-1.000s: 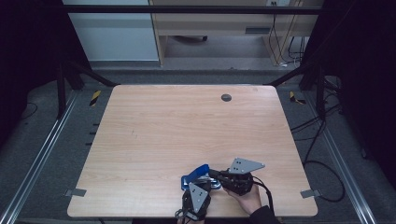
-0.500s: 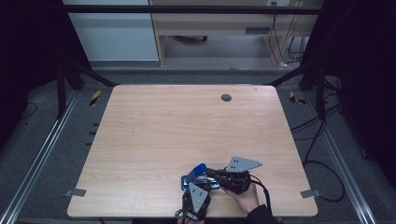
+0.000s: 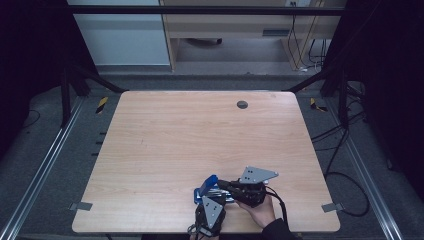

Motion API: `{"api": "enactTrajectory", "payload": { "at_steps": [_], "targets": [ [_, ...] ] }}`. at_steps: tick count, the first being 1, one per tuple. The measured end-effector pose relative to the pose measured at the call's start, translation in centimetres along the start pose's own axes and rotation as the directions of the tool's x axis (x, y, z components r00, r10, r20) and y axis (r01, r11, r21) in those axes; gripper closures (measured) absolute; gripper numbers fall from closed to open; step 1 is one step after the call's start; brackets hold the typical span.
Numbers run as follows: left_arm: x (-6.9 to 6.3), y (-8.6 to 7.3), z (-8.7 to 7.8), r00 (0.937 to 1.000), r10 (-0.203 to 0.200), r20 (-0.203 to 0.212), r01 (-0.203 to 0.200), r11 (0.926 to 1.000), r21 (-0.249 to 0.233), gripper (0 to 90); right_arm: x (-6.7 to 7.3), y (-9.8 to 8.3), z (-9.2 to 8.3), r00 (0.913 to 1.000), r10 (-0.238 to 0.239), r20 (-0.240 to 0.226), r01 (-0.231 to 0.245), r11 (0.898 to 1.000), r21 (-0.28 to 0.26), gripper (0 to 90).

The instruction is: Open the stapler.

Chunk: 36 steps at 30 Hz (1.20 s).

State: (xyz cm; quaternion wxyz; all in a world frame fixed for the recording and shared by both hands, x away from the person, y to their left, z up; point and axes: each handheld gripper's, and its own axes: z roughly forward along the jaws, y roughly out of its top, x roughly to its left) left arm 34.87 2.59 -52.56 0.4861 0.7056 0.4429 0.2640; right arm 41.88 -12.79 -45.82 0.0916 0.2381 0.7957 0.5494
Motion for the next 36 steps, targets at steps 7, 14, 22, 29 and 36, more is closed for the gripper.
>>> {"api": "enactTrajectory", "payload": {
  "at_steps": [7, 14, 22, 29, 36],
  "targets": [
    [0.0, 0.0, 0.0, 1.0000, 0.001, -0.002, -0.001, 1.0000, 0.001, 89.9, 0.1, 0.4, 0.4, 1.0000, 0.001, -0.009, -0.001, 1.000, -0.002, 90.0],
    [0.0, 0.0, 0.0, 1.0000, 0.002, -0.003, -0.002, 1.0000, 0.001, 89.9, 0.1, 0.7, 0.6, 0.9997, 0.006, -0.022, -0.006, 1.000, -0.001, 90.0],
    [0.0, 0.0, 0.0, 1.0000, 0.004, -0.002, -0.004, 1.0000, 0.001, 89.9, 0.4, 1.0, 1.0, 0.9992, 0.005, -0.039, -0.005, 1.000, -0.002, 90.0],
    [-0.1, 0.0, 0.0, 1.0000, 0.005, -0.005, -0.005, 1.0000, -0.001, 89.9, 0.5, 1.2, 1.4, 0.9990, 0.002, -0.045, -0.003, 1.000, -0.004, 90.0],
    [-0.1, 0.0, 0.0, 1.0000, 0.005, -0.005, -0.005, 1.0000, -0.001, 89.9, 0.7, 1.5, 1.9, 0.9984, 0.000, -0.057, -0.001, 1.000, -0.005, 90.0]
  ]
}}
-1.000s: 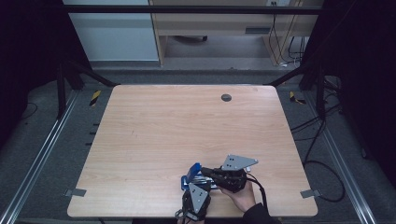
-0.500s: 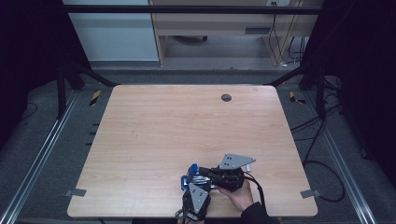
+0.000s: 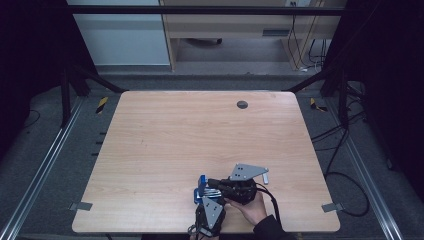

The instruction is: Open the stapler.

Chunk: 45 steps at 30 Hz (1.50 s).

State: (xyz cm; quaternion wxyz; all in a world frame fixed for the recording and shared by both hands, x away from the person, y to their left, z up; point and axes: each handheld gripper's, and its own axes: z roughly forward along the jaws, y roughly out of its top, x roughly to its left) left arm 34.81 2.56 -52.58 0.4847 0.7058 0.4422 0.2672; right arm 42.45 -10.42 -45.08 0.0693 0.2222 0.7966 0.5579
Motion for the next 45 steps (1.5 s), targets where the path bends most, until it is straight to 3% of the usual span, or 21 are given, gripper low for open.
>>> {"api": "enactTrajectory", "payload": {
  "at_steps": [45],
  "targets": [
    [0.0, 0.0, 0.0, 1.0000, -0.002, -0.009, 0.002, 1.0000, -0.004, 89.9, 0.1, 0.9, 2.6, 0.9976, -0.015, -0.067, 0.017, 0.999, 0.034, 90.0]
  ]
}}
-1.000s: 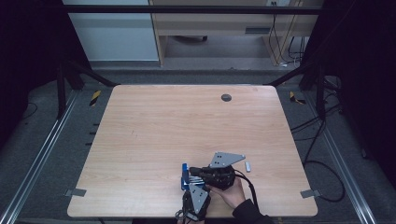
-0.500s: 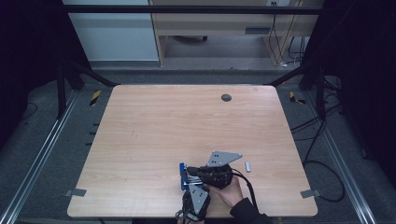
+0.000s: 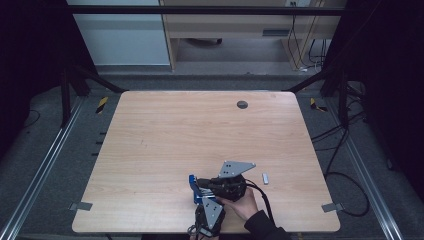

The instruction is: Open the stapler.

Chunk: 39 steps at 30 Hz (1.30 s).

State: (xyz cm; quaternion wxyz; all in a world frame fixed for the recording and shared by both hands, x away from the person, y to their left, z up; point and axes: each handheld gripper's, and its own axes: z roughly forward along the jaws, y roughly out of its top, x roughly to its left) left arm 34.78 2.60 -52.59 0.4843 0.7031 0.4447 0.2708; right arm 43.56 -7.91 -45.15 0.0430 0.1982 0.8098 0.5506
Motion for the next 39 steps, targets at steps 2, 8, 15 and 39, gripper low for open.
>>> {"api": "enactTrajectory", "payload": {
  "at_steps": [2, 8, 15, 39],
  "targets": [
    [0.0, 0.0, 0.0, 1.0000, 0.001, -0.001, -0.001, 1.0000, 0.000, 89.9, -0.1, 0.1, 0.2, 1.0000, 0.000, -0.008, 0.000, 1.000, 0.000, 90.0],
    [0.0, 0.0, 0.0, 1.0000, -0.001, 0.000, 0.001, 1.0000, -0.001, 89.9, 0.0, 0.3, 0.7, 0.9997, -0.009, -0.021, 0.009, 1.000, 0.012, 90.0],
    [0.0, 0.0, 0.0, 1.0000, 0.001, 0.000, -0.001, 1.0000, -0.005, 89.9, -0.2, 0.4, 1.0, 0.9996, -0.007, -0.029, 0.007, 1.000, 0.009, 90.0],
    [0.0, -0.1, -0.1, 1.0000, -0.003, 0.000, 0.003, 0.9999, -0.012, 89.9, -0.4, 0.8, 1.8, 0.9992, -0.008, -0.039, 0.009, 1.000, 0.023, 90.0]
  ]
}}
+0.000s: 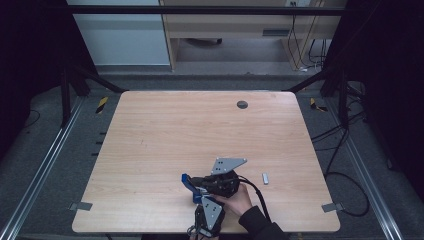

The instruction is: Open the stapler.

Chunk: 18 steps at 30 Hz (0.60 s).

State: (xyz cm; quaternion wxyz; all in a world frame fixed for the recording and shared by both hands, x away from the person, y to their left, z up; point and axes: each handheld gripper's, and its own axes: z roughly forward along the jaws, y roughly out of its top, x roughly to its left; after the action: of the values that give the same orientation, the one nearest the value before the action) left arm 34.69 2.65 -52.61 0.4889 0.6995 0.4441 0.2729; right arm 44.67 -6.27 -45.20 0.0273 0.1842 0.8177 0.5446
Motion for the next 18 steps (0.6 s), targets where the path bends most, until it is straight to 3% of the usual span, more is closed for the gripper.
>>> {"api": "enactTrajectory", "payload": {
  "at_steps": [6, 18],
  "targets": [
    [0.1, 0.0, 0.1, 1.0000, -0.001, 0.002, 0.001, 1.0000, 0.010, 89.9, 0.2, 0.1, 0.3, 0.9999, -0.014, -0.007, 0.014, 1.000, 0.009, 90.0],
    [0.0, 0.0, 0.0, 1.0000, -0.002, 0.003, 0.001, 1.0000, 0.010, 89.9, 0.2, 0.0, 1.3, 0.9997, 0.004, -0.024, -0.003, 1.000, 0.030, 90.0]
  ]
}}
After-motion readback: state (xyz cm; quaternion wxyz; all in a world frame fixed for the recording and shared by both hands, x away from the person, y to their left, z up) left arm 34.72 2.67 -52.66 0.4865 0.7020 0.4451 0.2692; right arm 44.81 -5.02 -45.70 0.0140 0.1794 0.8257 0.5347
